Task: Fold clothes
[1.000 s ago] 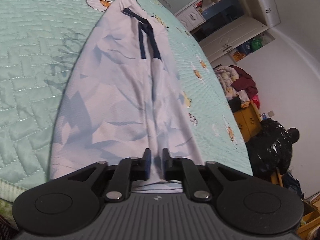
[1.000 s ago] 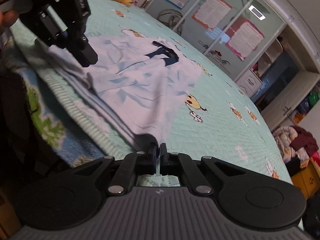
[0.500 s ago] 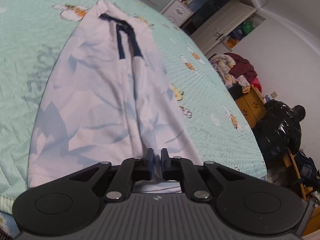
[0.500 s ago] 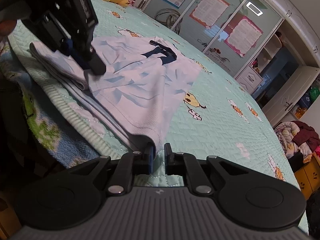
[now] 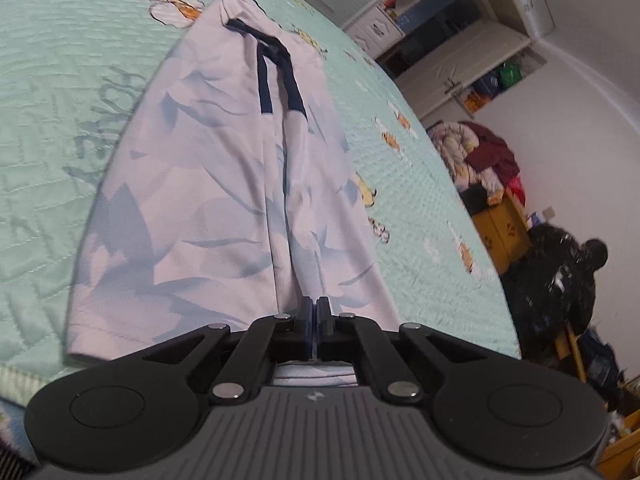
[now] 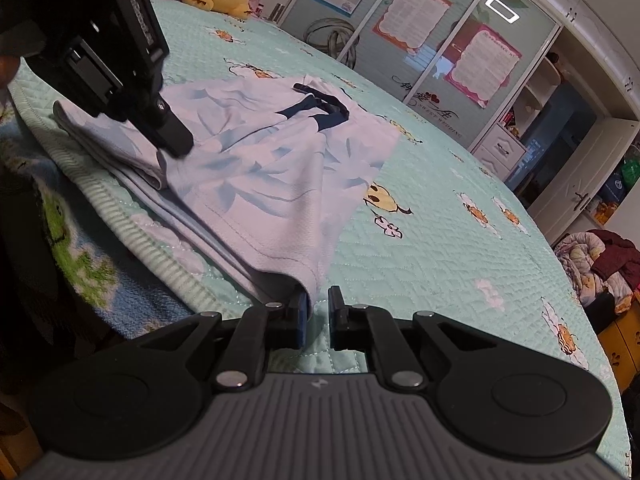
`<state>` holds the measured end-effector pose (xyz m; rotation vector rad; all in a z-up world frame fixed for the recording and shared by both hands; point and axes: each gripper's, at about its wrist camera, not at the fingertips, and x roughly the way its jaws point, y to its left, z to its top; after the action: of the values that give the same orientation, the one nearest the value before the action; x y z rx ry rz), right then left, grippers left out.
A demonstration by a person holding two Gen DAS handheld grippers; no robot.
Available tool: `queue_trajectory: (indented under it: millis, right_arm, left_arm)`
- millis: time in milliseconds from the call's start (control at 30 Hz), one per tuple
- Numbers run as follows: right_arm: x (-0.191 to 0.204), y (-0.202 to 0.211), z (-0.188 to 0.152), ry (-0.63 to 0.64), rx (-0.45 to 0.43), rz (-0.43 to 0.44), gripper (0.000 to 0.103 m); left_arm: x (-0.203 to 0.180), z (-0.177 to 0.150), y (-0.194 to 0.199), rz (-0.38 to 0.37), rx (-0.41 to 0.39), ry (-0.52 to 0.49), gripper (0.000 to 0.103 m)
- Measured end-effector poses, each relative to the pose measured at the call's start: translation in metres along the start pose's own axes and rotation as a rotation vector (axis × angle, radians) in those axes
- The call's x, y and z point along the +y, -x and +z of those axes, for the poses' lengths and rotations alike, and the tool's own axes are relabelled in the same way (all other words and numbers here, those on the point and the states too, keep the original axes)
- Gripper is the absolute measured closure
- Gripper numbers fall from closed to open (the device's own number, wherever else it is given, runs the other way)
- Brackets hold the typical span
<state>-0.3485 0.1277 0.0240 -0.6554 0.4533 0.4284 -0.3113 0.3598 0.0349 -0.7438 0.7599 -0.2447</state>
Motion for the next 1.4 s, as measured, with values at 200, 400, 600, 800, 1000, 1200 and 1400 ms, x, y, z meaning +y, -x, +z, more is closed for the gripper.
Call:
queue_trajectory:
  millis: [200,400,600,800,1000,1200,1400]
  right_arm:
    - [0.001,0.004,-0.002,0.041,-0.024,-0.003,0.093]
    - [0.005,0.001,-0.005,0.089,0.003,0.023,0.094]
    - [-0.001,-0.001,-0.003,0.059,0.027,0.046,0.094]
    - [-0.010,-0.002,-0.002,-0.015,0.047,0.070,0.101]
    - [-0.021,-0.007,-0.006,-0.111,0.068,0.062,0.097]
    - [0.015,0.006,-0.007,0.191,-0.053,-0.012,0.068]
    - [0.025,0.003,-0.004,0.301,-0.103,-0.049,0.068]
  left_arm:
    - [0.008,-0.005,0.003,0.030,0.023,0.000,0.103]
    - [0.014,-0.009,-0.004,0.032,0.061,-0.014,0.103]
    - [0.019,-0.009,-0.008,0.029,0.074,0.009,0.103]
    - [0.015,-0.009,-0.007,0.008,0.070,0.014,0.103]
    - [0.017,-0.009,-0.010,0.005,0.074,0.026,0.103]
    - [0.016,-0.007,-0.007,-0.015,0.071,0.038,0.103]
    - [0.016,-0.003,-0.004,-0.046,0.067,0.061,0.103]
